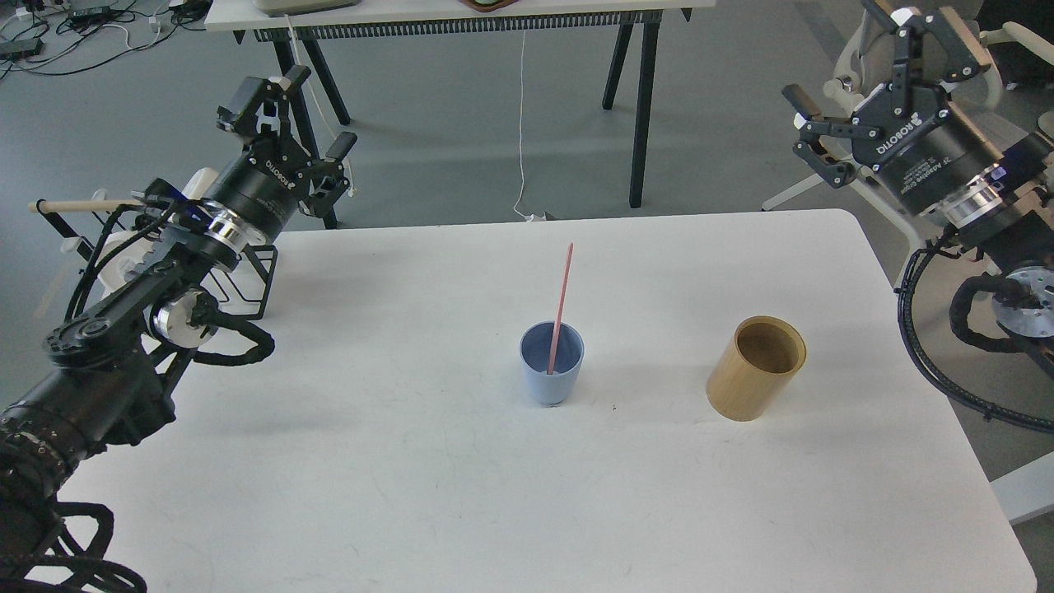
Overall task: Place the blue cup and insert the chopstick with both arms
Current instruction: 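Release the pink stick and raise the right gripper back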
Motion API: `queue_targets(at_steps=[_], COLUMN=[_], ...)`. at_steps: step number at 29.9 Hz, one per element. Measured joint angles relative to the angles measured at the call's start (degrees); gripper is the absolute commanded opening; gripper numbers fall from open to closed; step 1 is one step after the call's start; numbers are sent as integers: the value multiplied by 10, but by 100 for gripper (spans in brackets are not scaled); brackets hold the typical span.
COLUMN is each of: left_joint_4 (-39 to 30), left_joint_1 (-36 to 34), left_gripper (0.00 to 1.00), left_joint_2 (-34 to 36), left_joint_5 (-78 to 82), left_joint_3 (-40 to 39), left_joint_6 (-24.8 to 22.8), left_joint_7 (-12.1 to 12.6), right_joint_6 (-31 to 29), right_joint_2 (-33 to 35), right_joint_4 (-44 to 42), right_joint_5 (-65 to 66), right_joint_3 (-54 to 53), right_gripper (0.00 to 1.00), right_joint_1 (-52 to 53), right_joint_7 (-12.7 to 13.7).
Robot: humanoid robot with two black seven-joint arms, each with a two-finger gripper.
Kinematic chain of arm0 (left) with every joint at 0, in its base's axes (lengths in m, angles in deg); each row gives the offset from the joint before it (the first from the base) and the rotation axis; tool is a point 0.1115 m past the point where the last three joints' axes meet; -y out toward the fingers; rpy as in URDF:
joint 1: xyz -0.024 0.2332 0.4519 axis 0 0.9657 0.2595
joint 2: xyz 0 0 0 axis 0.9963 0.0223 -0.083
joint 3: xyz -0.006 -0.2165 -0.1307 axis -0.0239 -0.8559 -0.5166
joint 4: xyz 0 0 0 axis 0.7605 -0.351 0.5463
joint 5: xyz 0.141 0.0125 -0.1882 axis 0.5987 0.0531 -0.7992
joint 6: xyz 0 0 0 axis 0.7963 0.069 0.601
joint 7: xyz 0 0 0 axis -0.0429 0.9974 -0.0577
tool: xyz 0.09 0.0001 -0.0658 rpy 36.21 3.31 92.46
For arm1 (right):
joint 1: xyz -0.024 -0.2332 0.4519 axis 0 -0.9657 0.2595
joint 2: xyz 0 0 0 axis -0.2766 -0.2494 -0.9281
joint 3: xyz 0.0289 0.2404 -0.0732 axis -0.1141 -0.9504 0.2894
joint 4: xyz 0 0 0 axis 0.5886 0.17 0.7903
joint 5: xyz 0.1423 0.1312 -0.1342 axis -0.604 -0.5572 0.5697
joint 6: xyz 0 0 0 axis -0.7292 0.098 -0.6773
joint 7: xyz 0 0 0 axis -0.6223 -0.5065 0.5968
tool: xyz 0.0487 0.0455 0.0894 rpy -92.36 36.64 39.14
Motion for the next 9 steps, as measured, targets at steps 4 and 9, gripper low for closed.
queue_targets(at_steps=[4,9], left_joint_4=[0,1], left_joint_1=[6,26], left_gripper=[99,99], left_joint_2=[12,22], left_joint_5=[-6,-7], left_joint_3=[4,2], left_joint_6=[0,0], left_joint_7=[0,0], right_joint_6=[0,0], right_joint_2=[-13,-23], right_joint_4=[-29,-31], right_joint_5=[-45,-56], right_joint_3=[-1,-1], right_gripper=[100,100], right_joint_1=[-3,-4], right_joint_7=[-3,-3])
